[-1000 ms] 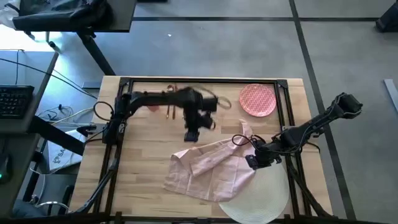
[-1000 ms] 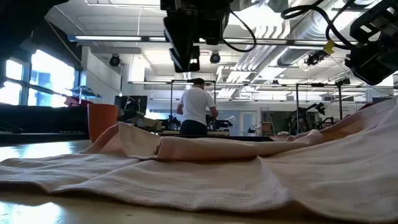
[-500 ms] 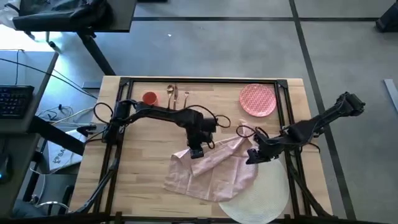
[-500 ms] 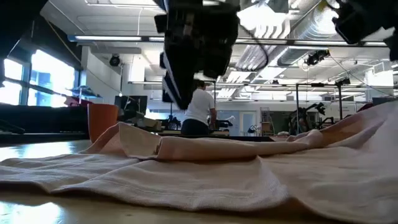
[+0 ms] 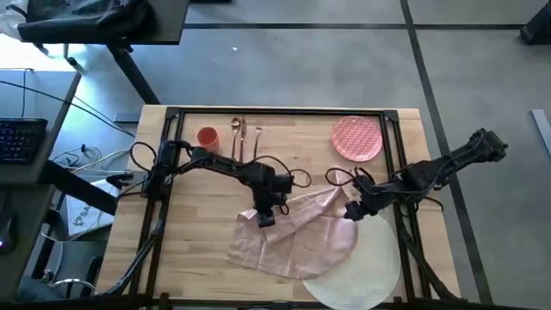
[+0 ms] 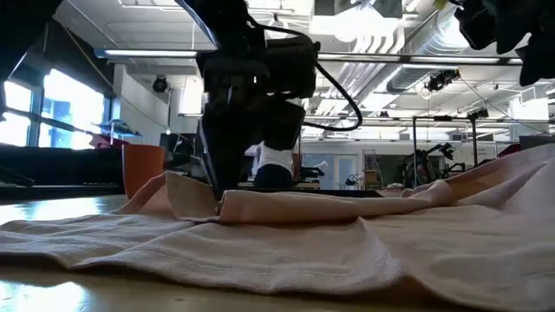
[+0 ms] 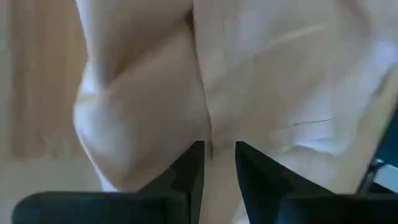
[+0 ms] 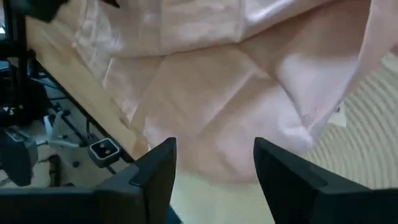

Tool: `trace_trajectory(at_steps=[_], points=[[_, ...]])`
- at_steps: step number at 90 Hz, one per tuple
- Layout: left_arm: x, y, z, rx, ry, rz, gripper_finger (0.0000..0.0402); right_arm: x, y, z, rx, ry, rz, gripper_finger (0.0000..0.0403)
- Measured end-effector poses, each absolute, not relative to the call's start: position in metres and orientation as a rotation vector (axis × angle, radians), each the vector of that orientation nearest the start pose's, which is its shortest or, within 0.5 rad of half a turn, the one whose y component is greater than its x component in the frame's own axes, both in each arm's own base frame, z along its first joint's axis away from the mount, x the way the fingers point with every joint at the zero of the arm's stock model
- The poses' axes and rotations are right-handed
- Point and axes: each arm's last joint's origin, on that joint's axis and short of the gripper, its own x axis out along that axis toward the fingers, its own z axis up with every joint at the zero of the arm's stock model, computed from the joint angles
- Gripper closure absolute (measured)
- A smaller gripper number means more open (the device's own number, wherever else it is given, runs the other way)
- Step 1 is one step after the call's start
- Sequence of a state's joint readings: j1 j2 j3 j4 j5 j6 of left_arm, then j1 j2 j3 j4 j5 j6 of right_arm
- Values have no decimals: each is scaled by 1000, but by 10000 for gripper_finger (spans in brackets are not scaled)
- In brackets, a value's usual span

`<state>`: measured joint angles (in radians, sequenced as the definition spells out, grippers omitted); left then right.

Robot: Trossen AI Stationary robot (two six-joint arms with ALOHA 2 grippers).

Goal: Set table place
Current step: Fold pink table napkin

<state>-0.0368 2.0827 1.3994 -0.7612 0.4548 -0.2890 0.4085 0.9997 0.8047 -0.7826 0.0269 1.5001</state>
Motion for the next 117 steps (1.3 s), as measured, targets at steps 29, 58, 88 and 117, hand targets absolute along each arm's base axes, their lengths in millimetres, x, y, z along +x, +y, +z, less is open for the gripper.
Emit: trace_trajectory(at_steps=[29,58,88,117], points=[[392,-44,131,-488,1427,-63,333,172,61,256,1098,985,-423,210],[388,-39,147,-397,1397,53,399,174,57,256,1082,987,-421,210],[351,-14,238,-367,1258,190,401,185,56,257,866,990,-190,210],[350,0,255,-500,1125,21,401,210,37,241,754,1023,-168,210]])
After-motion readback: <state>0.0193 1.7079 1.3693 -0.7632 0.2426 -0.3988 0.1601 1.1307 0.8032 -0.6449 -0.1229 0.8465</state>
